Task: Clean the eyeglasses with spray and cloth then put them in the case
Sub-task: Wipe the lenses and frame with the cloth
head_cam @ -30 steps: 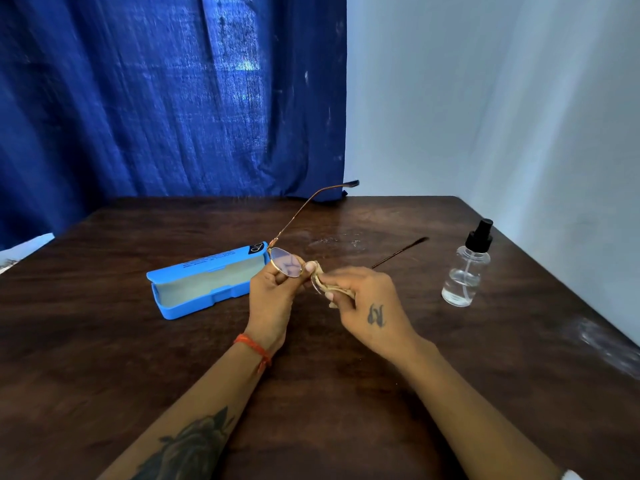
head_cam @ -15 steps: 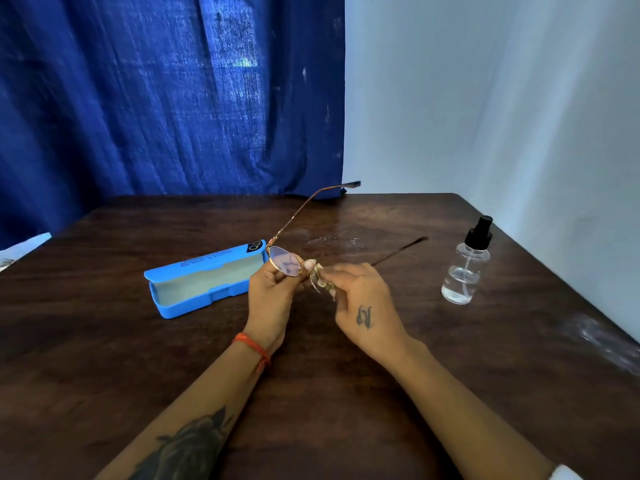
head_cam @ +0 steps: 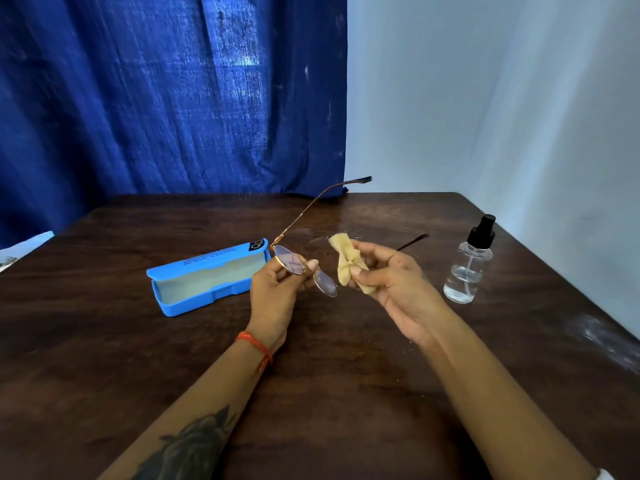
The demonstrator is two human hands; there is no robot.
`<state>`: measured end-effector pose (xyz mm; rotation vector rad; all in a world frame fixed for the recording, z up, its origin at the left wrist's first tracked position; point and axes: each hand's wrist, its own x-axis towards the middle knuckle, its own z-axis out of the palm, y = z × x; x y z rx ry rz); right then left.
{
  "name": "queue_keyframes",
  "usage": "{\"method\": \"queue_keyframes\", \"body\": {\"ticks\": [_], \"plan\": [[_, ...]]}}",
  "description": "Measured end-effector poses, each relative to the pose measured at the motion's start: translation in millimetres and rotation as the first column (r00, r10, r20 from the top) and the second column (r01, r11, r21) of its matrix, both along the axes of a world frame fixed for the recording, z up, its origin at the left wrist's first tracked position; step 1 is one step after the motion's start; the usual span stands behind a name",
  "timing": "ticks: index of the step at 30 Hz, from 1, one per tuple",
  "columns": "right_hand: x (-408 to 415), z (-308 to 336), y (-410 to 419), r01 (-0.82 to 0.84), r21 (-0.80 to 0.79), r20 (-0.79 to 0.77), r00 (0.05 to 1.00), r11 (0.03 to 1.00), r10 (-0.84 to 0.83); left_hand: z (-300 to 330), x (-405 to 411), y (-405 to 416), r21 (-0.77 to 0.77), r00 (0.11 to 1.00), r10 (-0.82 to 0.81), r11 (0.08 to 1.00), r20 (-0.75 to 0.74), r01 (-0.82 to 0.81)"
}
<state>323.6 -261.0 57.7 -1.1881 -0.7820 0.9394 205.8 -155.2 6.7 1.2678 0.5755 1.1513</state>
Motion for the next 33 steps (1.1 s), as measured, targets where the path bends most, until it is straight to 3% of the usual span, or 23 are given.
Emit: {"method": "queue_keyframes", "body": {"ticks": [2, 4, 9, 12, 15, 20, 26, 30, 33], "plan": [[-1.4, 0.6, 0.9, -0.085, 0.010, -0.130, 0.988, 0.996, 0.086, -0.2, -0.7, -0.2, -0.015, 1.000, -0.008, 1.000, 0.012, 0.009], [-4.1, -1.0, 1.8, -0.098, 0.026, -0.147, 0.984, 0.995, 0.101, -0.2, -0.5, -0.2, -0.021, 1.000, -0.020, 1.000, 0.022, 0.021], [-3.0, -4.9, 2.3, 0.184, 0.083, 0.145, 0.970, 0.979, -0.195, -1.2, -0.1, 1.0, -0.033, 0.999, -0.027, 0.999, 0.021, 0.027], [-4.1, -8.0, 3.0, 0.300, 0.238, 0.402, 0.835, 0.924, -0.375, -1.4, 0.2, 0.9, -0.044, 0.999, -0.032, 0.998, 0.037, 0.033], [-7.9, -14.4, 6.6, 0.319, 0.294, 0.553, 0.712, 0.901, -0.432, -1.0, -0.2, 0.0, -0.039, 0.999, -0.025, 0.999, 0.037, 0.026], [-15.3, -26.5, 15.6, 0.295, 0.191, 0.645, 0.681, 0.936, -0.346, -2.0, 0.4, 0.6, -0.013, 0.999, -0.030, 0.999, 0.026, 0.030], [-17.5, -31.1, 14.5, 0.238, 0.234, 0.820, 0.472, 0.942, -0.323, -2.6, -0.5, -0.3, 0.054, 0.999, -0.034, 0.998, -0.002, 0.034], [-14.1, -31.7, 11.0, 0.302, 0.189, 0.932, 0.245, 0.934, -0.268, -3.6, 0.3, 1.9, 0.024, 1.000, -0.017, 1.000, -0.004, 0.017], [-16.1, -30.6, 13.7, 0.312, 0.214, 0.935, 0.208, 0.926, -0.286, -3.0, 0.9, 1.1, 0.035, 1.000, -0.028, 0.999, -0.014, 0.029]]}}
